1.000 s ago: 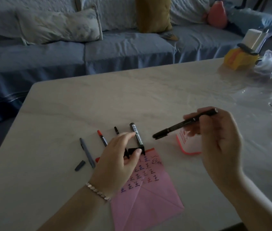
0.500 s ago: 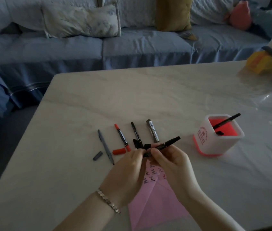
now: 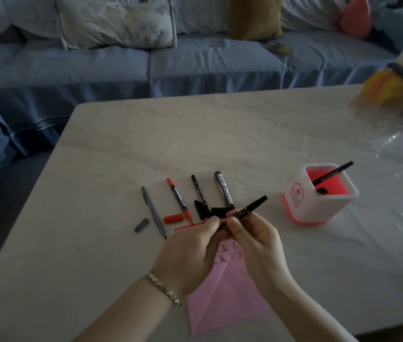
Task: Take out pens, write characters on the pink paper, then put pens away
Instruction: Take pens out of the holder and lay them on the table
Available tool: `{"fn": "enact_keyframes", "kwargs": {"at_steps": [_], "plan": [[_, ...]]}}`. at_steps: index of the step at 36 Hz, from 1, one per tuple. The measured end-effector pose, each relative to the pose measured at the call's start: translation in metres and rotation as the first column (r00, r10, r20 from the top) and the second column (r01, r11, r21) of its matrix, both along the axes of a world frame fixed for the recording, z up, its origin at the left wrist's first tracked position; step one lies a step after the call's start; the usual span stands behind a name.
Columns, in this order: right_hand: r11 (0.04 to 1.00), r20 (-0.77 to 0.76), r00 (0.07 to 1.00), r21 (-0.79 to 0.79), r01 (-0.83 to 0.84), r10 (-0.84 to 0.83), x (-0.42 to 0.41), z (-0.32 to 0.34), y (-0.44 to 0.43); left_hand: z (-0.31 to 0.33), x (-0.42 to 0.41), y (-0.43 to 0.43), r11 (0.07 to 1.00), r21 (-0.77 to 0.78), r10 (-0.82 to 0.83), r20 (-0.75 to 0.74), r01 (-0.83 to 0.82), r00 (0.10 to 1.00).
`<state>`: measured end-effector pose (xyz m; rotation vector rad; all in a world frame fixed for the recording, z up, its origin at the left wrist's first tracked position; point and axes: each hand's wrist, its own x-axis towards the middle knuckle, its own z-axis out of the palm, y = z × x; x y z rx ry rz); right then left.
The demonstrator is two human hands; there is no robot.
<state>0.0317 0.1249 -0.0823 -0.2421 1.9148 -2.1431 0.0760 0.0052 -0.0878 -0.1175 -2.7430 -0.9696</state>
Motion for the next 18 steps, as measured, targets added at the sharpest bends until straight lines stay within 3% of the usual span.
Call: {"fn": "enact_keyframes", "kwargs": {"at_steps": [7, 10, 12, 14, 16, 18], "plan": [[0.997, 0.01, 0.998, -0.043, -0.056, 0.056, -0.004, -0.003, 0.006, 0.003, 0.0, -0.001, 0.999, 0.034, -0.019, 0.106, 0.015, 0.994], [0.991, 0.058, 0.996, -0.115, 0.071, -0.065, -0.018, 0.001, 0.007, 0.005, 0.0, -0.001, 0.995, 0.079, 0.05, 0.181, -0.065, 0.982], [0.994, -0.041, 0.994, 0.017, 0.107, -0.106, -0.035, 0.003, 0.014, 0.004, 0.0, -0.006, 0.969, 0.173, 0.134, 0.243, -0.179, 0.961], [0.955, -0.176, 0.984, 0.292, 0.06, -0.008, -0.055, 0.005, 0.021, 0.002, 0.002, -0.012, 0.95, 0.195, 0.188, 0.263, -0.243, 0.946], [0.837, -0.224, 0.968, 0.547, 0.028, 0.114, -0.076, 0.004, 0.025, 0.001, 0.005, -0.017, 0.939, 0.201, 0.221, 0.273, -0.28, 0.936], [0.717, -0.214, 0.961, 0.697, 0.026, 0.173, -0.095, 0.001, 0.025, -0.003, 0.009, -0.02, 0.929, 0.197, 0.254, 0.275, -0.313, 0.927]]}}
